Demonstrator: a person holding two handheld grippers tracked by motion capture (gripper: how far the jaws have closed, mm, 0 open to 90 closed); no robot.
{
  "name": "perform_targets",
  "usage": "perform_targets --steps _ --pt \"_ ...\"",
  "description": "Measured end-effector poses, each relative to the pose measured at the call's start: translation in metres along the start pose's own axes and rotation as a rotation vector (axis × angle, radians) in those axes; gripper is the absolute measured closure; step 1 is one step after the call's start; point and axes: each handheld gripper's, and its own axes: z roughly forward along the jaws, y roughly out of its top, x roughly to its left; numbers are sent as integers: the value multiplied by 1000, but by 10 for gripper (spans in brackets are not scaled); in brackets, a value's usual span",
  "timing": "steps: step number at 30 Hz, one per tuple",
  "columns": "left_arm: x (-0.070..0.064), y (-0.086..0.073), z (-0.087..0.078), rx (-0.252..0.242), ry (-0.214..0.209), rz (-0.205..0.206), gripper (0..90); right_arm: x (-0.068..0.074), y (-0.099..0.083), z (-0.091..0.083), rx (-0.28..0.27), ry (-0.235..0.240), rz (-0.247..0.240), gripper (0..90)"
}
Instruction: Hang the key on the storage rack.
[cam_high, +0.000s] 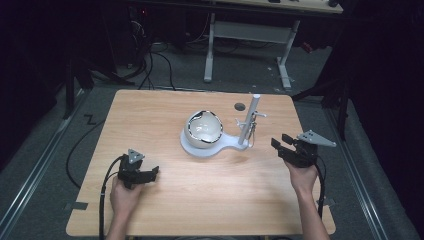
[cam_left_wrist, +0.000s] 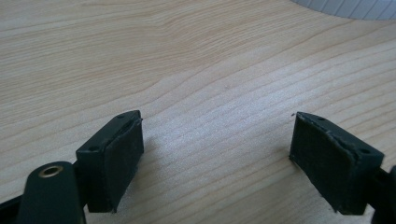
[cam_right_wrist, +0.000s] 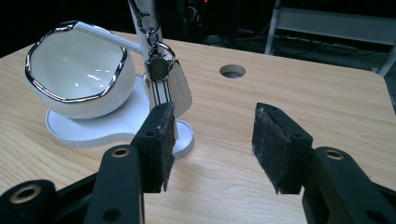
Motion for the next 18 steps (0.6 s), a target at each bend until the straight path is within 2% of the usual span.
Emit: perform_targets --steps 18 --pt "0 0 0 0 0 0 178 -4 -12 -16 -21 -7 26 493"
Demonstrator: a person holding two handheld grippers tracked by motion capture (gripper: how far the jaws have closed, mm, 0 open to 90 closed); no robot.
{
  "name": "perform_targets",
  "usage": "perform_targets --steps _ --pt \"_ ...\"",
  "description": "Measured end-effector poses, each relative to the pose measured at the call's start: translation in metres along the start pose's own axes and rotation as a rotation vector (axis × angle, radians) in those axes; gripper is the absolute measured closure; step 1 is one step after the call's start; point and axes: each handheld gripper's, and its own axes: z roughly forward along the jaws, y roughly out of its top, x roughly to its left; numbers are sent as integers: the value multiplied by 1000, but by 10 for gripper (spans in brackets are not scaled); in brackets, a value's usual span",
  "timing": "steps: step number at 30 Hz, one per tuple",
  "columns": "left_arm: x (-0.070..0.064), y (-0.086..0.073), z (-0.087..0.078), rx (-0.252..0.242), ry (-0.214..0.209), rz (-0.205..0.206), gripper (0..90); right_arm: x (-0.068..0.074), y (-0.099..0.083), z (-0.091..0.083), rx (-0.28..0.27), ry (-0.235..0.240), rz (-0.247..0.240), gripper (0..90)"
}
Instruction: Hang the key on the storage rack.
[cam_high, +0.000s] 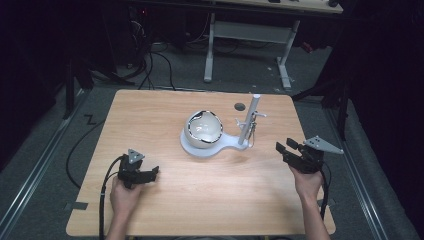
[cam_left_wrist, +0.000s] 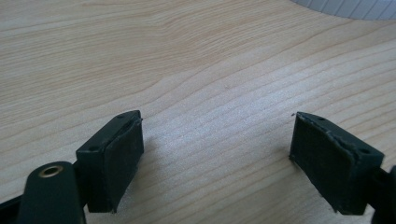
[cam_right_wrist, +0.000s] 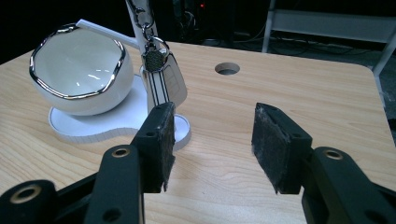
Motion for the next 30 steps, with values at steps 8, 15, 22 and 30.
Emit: perform_targets --steps 8,15,22,30 --pt "0 0 0 0 0 0 178 -2 -7 -7 -4 -6 12 492" --pt "0 0 0 0 0 0 178 -4 -15 -11 -1 -9 30 493" --pt "0 0 0 0 0 0 178 -5 -24 -12 6 -7 42 494" --pt "0 0 0 0 0 0 178 -6 -32 -10 40 5 60 509"
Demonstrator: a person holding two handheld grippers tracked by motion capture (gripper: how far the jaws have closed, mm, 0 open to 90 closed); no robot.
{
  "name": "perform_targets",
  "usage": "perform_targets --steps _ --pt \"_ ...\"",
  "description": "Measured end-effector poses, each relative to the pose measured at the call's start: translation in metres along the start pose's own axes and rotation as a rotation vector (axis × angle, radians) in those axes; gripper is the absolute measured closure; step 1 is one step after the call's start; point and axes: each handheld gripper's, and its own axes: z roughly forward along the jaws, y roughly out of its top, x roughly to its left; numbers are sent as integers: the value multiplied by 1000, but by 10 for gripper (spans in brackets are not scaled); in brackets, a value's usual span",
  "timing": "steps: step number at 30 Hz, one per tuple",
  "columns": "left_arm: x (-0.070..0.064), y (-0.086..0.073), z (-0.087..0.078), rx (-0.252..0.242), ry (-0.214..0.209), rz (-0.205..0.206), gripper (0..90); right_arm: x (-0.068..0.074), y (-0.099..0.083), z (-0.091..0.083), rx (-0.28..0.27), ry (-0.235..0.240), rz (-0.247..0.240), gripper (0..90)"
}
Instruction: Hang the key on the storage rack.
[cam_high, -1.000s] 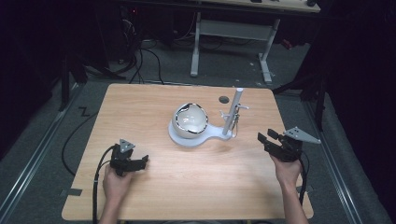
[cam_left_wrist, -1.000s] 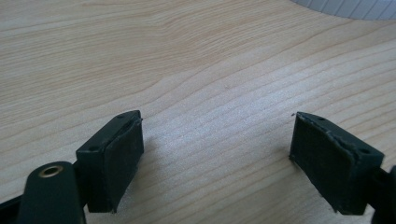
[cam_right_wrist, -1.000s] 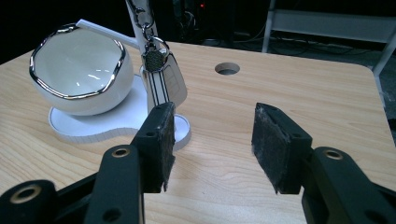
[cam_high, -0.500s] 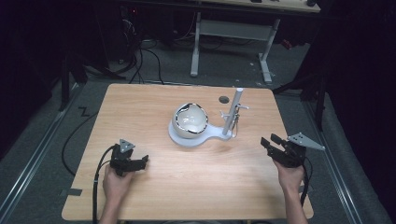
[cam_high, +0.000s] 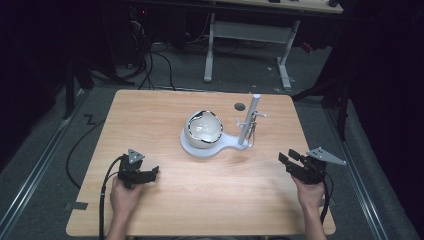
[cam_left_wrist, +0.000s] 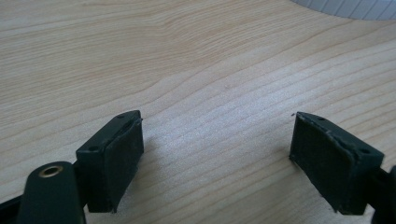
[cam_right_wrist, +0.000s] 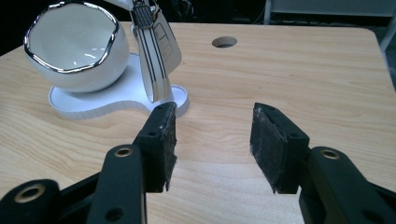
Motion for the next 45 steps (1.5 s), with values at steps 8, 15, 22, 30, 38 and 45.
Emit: perform_targets --steps 8,15,22,30,38,45 --pt "0 0 0 0 0 0 178 2 -6 5 25 2 5 508" --pt "0 0 0 0 0 0 178 5 -7 9 38 -5 -16 507" --pt "0 0 0 0 0 0 178 5 -13 13 49 -6 -9 507" --pt "0 0 0 0 0 0 178 3 -18 18 61 -14 -5 506" --pt "0 0 0 0 0 0 178 2 -21 24 76 -21 -9 504" --pt "0 0 0 0 0 0 178 3 -23 32 96 -35 -23 499"
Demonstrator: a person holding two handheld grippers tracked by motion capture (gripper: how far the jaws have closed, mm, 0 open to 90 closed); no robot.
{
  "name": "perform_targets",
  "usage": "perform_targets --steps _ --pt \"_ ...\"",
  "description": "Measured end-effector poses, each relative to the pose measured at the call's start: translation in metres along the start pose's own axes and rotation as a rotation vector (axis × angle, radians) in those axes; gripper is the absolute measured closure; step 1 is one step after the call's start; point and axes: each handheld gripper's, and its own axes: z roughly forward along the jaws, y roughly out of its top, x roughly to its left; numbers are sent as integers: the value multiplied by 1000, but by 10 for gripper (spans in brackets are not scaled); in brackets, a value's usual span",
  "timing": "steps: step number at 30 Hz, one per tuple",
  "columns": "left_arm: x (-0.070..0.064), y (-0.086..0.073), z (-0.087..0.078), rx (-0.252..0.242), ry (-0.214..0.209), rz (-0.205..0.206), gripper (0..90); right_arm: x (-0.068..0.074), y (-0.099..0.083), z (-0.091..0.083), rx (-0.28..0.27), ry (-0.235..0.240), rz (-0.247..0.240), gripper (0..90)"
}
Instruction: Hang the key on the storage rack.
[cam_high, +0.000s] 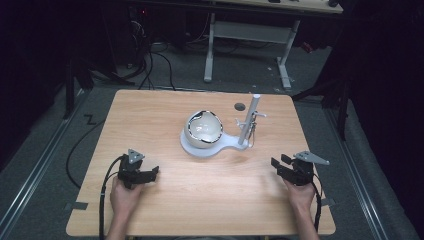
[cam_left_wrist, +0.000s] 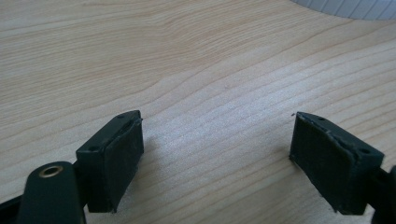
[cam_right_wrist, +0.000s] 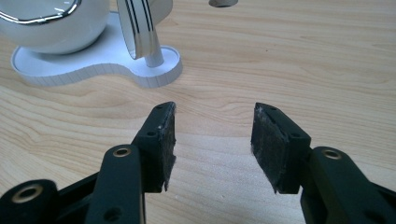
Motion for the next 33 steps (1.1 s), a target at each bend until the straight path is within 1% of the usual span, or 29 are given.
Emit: perform_targets --steps 9,25,28,33 --pt "0 0 0 0 0 0 178 3 -3 13 38 -9 -12 499" --pt "0 0 0 2 0 1 178 6 -8 31 92 -22 -30 495" --pt "0 0 0 2 0 0 178 8 -9 33 104 -35 -49 493" --pt "0 0 0 0 0 0 178 9 -10 36 118 -42 -60 490"
